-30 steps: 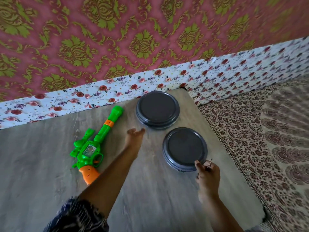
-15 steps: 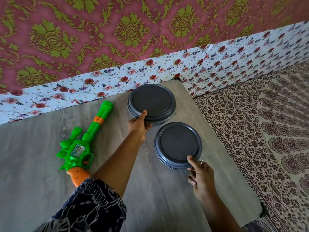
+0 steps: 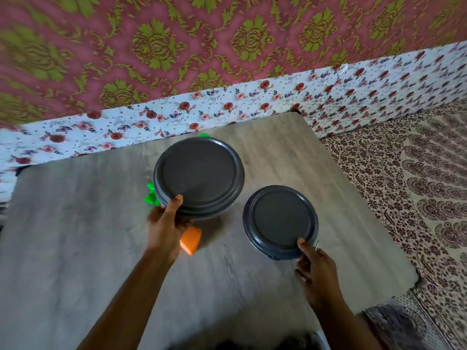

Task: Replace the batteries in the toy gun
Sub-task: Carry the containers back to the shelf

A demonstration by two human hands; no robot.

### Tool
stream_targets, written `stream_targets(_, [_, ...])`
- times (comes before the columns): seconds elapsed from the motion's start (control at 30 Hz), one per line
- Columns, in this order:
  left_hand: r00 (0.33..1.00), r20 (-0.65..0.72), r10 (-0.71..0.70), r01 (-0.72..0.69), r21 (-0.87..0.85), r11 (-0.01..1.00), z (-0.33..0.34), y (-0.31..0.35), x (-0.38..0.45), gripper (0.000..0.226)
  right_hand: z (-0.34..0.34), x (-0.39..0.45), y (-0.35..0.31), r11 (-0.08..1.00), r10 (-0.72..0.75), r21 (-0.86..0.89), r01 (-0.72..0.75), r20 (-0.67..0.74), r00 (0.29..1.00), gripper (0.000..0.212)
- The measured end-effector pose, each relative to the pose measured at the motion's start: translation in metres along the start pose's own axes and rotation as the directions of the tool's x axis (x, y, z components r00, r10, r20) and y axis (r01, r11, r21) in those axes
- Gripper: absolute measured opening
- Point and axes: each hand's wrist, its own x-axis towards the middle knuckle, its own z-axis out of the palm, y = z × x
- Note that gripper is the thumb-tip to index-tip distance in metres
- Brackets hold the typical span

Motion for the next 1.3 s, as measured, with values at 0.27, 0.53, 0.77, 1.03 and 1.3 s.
stream_targets(0.27, [0.990, -0.138, -0.008, 0.011, 0.021, 1.000, -0.110, 0.012, -0.037, 0.013, 0.028, -0.049, 0.028, 0.998, 0.016, -0.063, -0.009, 0.114, 0.993, 0.034])
stream_targets(0.53, [0.958, -0.287, -0.007, 0.000, -0.023, 1.000, -0.141, 0.007, -0.061, 0.010, 0.041, -0.040, 0.032, 0.989, 0.013, -0.145, 0.027, 0.273, 0.962, 0.037])
stream_targets(0.77, [0.912, -0.408, -0.032, -0.005, -0.089, 0.996, -0.163, 0.009, -0.091, 0.006, 0.058, -0.038, 0.033, 0.986, 0.044, -0.165, 0.011, 0.329, 0.943, 0.035])
stream_targets(1.03, [0.860, -0.511, -0.014, -0.030, -0.078, 0.996, -0.207, 0.018, -0.115, 0.018, 0.090, -0.055, 0.050, 0.981, 0.109, -0.191, -0.037, 0.386, 0.916, 0.036])
stream_targets(1.3, [0.843, -0.538, 0.012, -0.113, -0.155, 0.981, -0.257, 0.041, -0.112, 0.018, 0.133, -0.090, 0.083, 0.961, 0.079, -0.273, 0.047, 0.434, 0.897, 0.034])
